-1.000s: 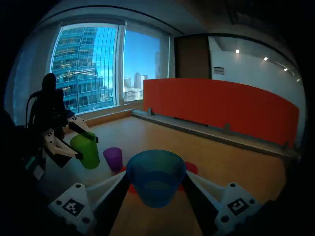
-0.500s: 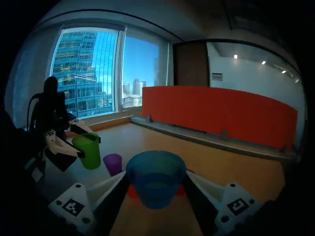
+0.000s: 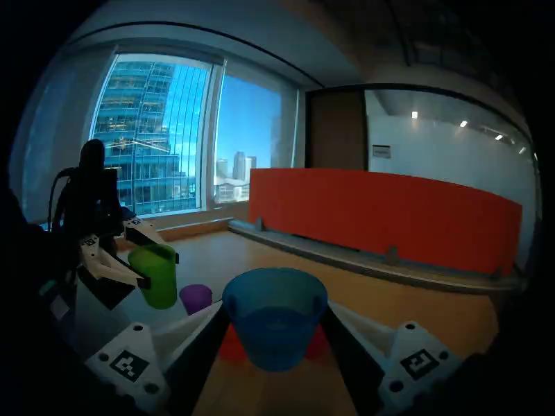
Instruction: Pour water
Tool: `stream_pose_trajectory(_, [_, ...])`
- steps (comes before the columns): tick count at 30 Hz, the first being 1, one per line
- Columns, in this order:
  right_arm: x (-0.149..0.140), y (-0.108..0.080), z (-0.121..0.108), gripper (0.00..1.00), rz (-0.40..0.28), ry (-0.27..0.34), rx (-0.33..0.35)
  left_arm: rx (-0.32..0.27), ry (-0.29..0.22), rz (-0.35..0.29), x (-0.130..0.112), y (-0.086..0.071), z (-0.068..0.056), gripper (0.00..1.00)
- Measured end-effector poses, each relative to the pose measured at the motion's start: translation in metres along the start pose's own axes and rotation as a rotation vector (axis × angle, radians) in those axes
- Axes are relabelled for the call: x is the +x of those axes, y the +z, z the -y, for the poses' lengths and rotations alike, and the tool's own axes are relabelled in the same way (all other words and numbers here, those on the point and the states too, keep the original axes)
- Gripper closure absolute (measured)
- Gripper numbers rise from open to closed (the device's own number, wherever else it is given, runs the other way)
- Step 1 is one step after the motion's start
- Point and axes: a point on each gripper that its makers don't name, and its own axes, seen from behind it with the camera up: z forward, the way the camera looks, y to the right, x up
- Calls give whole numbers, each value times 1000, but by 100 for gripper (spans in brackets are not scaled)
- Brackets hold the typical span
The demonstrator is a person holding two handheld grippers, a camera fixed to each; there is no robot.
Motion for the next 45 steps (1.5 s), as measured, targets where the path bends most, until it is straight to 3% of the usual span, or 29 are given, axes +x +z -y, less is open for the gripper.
stream_pose_trajectory(12, [25,1,-2,10,-15,-71,6,0,8,-33,7,7,0,12])
stream_pose_trajectory(21, [60,2,5,11,-45,-118,39,-9,-7,-70,18,11,2,12])
stream_pose_trajectory(45, [105,20,27,10,-51,-374,89,-51,-14,-120,40,20,-9,12])
